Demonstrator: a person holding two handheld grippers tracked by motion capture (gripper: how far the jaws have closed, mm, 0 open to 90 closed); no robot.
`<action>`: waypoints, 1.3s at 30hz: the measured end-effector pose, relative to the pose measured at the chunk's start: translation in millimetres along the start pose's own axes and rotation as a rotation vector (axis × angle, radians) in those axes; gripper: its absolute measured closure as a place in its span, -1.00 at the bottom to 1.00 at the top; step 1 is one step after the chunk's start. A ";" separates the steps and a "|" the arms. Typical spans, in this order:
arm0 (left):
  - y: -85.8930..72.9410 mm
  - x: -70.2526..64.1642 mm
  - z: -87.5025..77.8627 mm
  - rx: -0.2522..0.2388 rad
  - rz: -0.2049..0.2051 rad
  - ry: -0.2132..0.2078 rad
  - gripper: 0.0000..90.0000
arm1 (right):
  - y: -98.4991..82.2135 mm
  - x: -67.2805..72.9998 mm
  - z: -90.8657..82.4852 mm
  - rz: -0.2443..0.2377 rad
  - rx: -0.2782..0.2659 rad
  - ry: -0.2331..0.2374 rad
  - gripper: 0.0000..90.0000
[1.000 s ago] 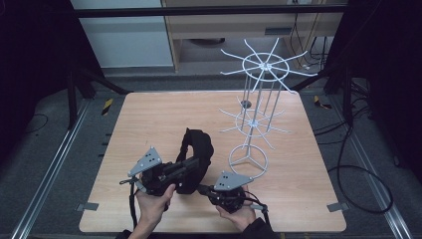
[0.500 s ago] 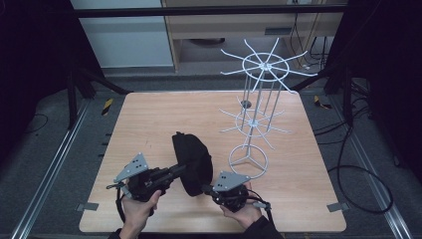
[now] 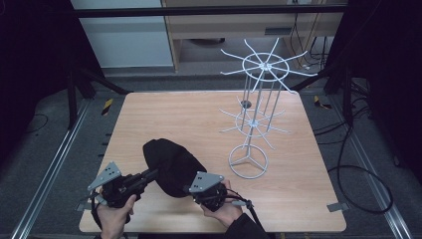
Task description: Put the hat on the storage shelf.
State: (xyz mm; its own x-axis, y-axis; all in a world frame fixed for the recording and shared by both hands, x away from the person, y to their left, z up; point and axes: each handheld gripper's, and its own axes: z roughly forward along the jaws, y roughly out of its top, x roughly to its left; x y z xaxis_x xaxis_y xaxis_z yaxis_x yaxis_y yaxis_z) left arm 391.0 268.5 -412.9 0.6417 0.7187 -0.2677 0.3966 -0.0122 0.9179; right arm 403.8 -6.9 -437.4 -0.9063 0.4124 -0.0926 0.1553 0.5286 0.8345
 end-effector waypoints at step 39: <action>-8.2 41.9 2.0 0.166 0.053 0.364 0.06 | -36.1 -33.9 -49.0 0.191 -0.054 -0.174 0.47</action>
State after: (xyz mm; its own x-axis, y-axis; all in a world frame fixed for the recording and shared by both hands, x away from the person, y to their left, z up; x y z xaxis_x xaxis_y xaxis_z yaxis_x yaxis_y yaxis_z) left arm 416.0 297.3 -432.2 0.4018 0.9128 -0.0727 0.4890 -0.1468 0.8598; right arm 409.6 -76.3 -437.7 -0.7804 0.6250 -0.0188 0.2918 0.3906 0.8731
